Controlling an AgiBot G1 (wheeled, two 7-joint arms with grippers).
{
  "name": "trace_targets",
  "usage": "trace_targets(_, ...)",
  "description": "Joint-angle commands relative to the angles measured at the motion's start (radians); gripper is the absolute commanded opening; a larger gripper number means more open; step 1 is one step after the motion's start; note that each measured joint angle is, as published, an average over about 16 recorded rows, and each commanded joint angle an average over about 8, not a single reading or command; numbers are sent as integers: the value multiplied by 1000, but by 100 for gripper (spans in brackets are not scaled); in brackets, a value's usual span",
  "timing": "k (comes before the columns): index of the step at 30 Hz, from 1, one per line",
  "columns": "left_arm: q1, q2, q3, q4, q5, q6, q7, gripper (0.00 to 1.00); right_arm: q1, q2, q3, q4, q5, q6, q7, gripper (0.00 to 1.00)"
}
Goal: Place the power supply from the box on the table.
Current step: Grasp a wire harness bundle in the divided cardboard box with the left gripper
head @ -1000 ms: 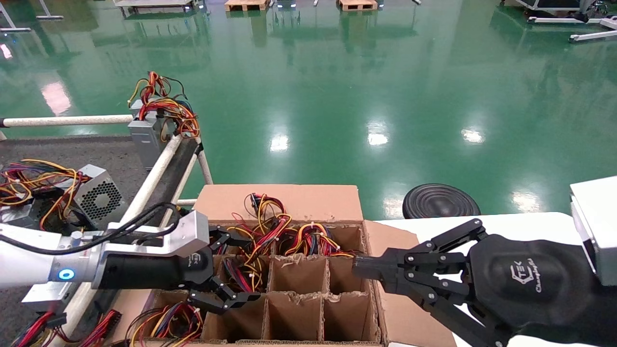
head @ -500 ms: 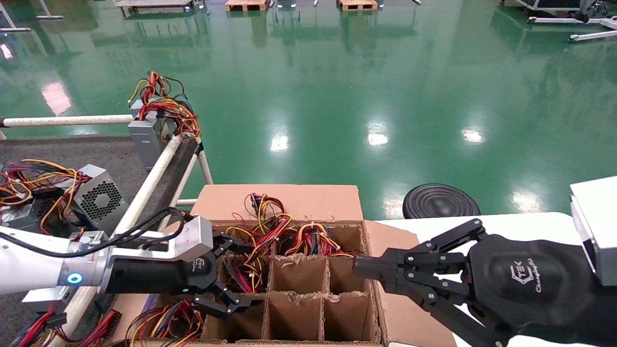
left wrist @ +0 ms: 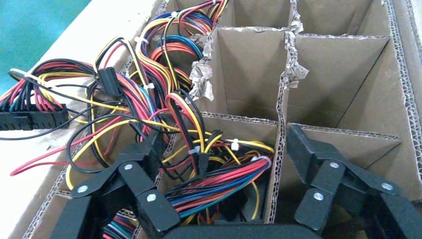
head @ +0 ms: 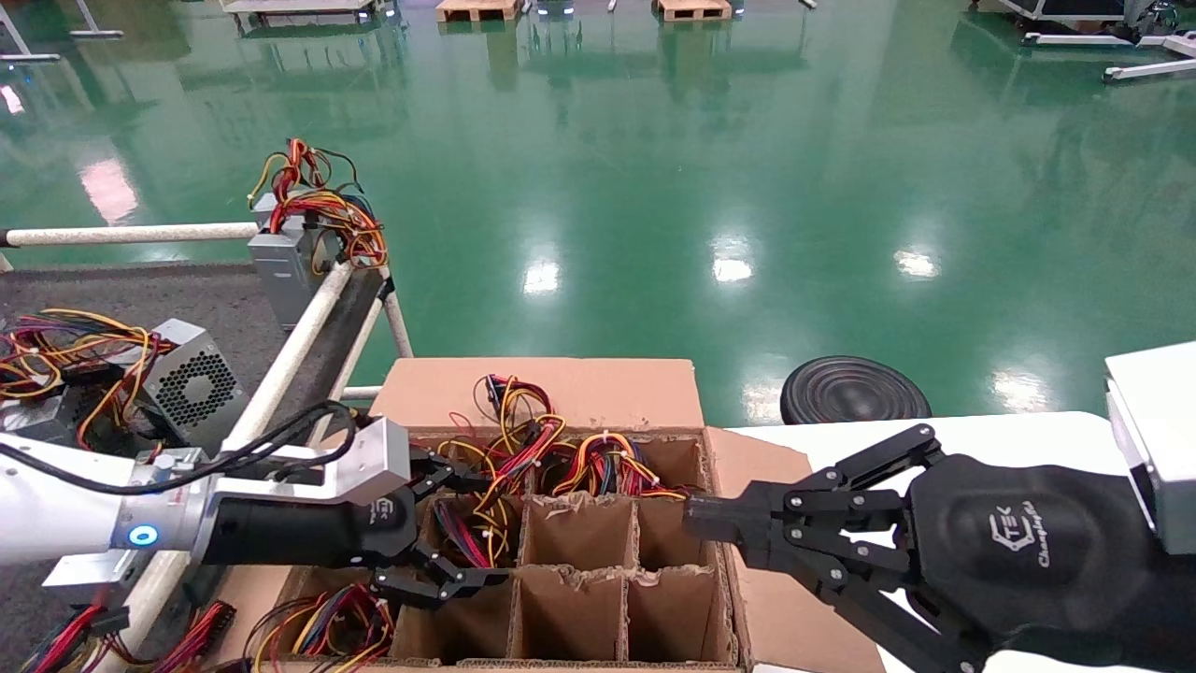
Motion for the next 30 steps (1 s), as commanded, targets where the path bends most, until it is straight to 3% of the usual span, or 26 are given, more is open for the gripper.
trace_targets(1, -3, 2, 2, 8, -1, 3, 5, 0, 0, 0, 0, 0, 0, 0, 0, 0)
trace_targets(30, 4, 13, -15, 95, -43, 38, 62, 0, 0, 0, 0, 0, 0, 0, 0, 0)
